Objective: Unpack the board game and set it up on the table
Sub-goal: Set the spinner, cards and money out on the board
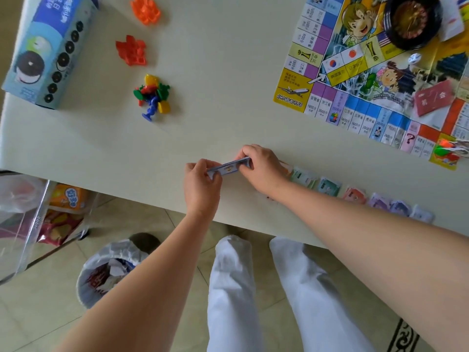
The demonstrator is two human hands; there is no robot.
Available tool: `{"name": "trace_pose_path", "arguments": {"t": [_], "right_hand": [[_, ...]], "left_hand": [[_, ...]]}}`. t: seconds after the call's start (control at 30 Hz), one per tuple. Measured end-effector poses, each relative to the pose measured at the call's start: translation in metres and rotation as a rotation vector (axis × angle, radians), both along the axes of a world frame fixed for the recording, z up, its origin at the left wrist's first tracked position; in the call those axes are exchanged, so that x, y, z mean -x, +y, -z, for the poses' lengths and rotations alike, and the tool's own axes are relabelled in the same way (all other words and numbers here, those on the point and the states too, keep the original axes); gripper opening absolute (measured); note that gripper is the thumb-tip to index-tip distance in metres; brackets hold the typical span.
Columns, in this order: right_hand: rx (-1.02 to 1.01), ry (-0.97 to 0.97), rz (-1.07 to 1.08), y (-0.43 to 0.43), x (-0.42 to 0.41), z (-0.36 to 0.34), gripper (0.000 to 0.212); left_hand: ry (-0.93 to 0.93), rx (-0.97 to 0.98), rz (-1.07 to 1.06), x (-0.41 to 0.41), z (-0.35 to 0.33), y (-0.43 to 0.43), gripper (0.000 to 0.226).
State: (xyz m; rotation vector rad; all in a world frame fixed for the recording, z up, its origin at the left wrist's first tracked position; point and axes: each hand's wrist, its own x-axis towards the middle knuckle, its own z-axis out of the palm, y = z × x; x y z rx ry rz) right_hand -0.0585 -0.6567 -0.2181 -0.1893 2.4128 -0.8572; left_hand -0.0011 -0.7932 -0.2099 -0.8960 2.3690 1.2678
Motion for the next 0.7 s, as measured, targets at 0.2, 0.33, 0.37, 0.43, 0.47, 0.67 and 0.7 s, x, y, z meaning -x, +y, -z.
{"name": "trace_pose_path", "arguments": {"t": [0.2,0.33,0.37,0.43,0.47,0.67,0.7], "right_hand": [[0.044,-0.169,0.084,0.017,0.023,-0.027,0.009],[0.269,-0.502,0.546,0.034,0.030,-0.046,0.011],[0.326,-0.591,0.617,0.040,0.030,-0.052,0.013],[0.439,-0.734,0.673,0.047,0.028,-0.063,0.014],[0.481,-0.773,0.683,0.055,0.027,-0.068,0.015],[0.342,-0.550,0.659,0.111,0.024,-0.076,0.022],[0.328,-0.523,0.664,0.123,0.024,-0.075,0.024]], "left_hand": [[0.060,-0.040,0.167,0.021,-0.016,-0.004,0.026],[-0.106,-0.524,-0.234,0.039,-0.046,0.018,0.048],[-0.157,-0.621,-0.257,0.042,-0.052,0.028,0.045],[-0.182,-0.815,-0.294,0.047,-0.060,0.048,0.028],[-0.164,-0.902,-0.338,0.051,-0.065,0.061,0.024],[-0.125,-1.058,-0.507,0.068,-0.081,0.127,0.027],[-0.135,-1.053,-0.503,0.069,-0.082,0.138,0.025]]}}
